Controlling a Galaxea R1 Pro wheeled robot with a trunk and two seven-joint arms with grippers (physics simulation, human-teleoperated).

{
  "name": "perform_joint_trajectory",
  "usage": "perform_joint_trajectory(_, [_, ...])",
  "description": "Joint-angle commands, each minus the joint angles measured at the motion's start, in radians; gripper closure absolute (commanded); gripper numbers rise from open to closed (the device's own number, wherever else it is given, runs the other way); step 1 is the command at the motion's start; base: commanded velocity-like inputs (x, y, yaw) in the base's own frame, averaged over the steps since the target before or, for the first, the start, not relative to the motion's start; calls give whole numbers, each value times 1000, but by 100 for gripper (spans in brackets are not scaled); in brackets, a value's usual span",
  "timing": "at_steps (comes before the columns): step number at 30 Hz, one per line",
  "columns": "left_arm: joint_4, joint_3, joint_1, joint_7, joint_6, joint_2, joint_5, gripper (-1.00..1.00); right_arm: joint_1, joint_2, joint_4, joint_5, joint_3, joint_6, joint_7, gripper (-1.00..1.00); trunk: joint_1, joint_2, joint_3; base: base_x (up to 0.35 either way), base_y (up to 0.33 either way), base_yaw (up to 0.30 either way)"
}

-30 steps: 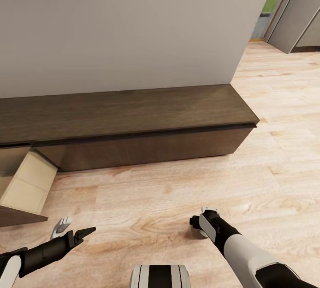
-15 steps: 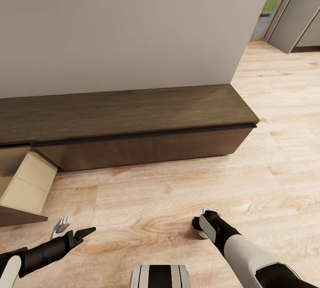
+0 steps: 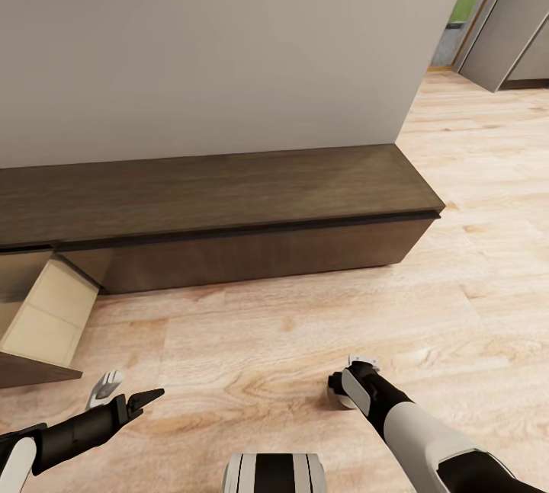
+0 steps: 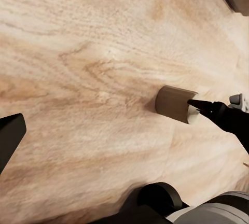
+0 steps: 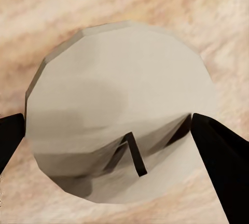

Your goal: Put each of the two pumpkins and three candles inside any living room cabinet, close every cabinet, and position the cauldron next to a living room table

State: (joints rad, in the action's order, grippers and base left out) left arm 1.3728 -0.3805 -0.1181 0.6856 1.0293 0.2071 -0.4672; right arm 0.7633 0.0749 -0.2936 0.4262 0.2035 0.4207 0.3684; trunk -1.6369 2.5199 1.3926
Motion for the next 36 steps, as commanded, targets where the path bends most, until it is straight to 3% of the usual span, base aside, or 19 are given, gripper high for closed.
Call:
perform_joint_trajectory(1, [0, 0, 0, 0, 0, 0, 0, -100, -1, -1, 7, 9, 2, -10, -71, 100, -1, 0, 0, 0, 0, 0])
perform_joint_trajectory(15, [0, 0, 0, 0, 1, 0, 1, -100, -1, 0, 6, 6, 2, -14, -71, 100, 1, -1, -15, 0, 0, 0])
perform_joint_trajectory(36, [0, 0, 0, -3, 3, 2, 0, -100, -1, 9, -30, 9, 2, -13, -109, 100, 10, -6, -96, 0, 0, 0])
